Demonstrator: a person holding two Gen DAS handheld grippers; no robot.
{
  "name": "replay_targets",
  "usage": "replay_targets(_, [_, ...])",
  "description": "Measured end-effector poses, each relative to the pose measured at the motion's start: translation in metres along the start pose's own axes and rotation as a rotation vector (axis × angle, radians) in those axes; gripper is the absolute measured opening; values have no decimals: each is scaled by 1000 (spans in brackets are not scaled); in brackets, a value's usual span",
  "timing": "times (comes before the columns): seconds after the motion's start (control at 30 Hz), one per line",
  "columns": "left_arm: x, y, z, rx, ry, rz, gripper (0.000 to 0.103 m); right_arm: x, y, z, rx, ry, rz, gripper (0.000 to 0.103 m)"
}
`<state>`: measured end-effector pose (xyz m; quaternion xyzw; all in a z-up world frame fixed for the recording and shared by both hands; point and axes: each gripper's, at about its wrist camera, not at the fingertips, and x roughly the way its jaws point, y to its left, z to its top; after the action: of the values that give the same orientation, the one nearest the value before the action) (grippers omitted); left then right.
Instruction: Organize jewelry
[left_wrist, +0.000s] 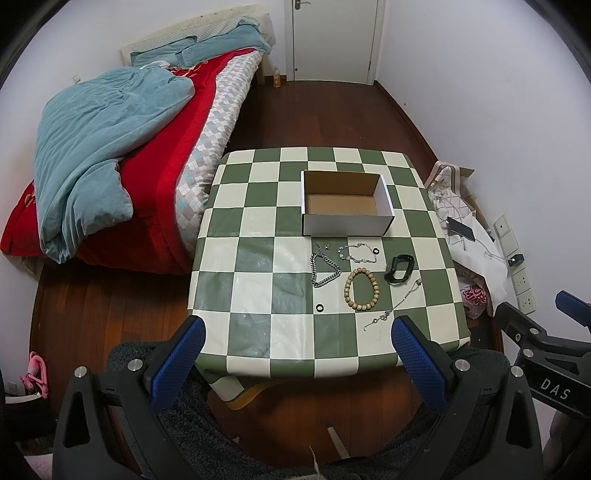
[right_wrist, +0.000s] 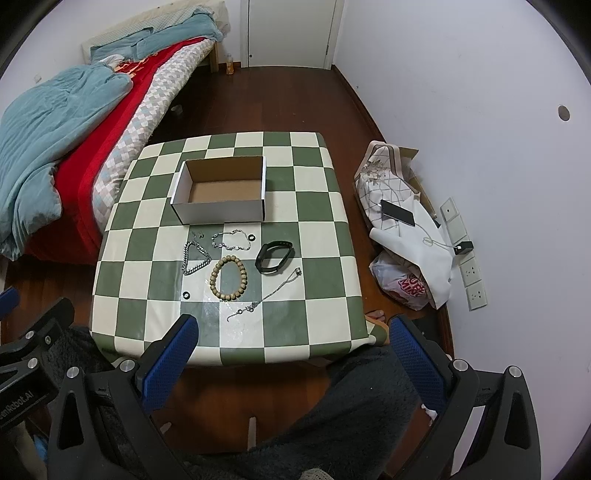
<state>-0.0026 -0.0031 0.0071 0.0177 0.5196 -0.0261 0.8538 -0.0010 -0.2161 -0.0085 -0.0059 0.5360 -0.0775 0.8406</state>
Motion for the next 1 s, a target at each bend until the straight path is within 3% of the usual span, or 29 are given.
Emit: replay_targets(1.0, [-6, 1, 9, -5, -3, -6, 103, -10, 0, 9, -8, -6, -3, 103])
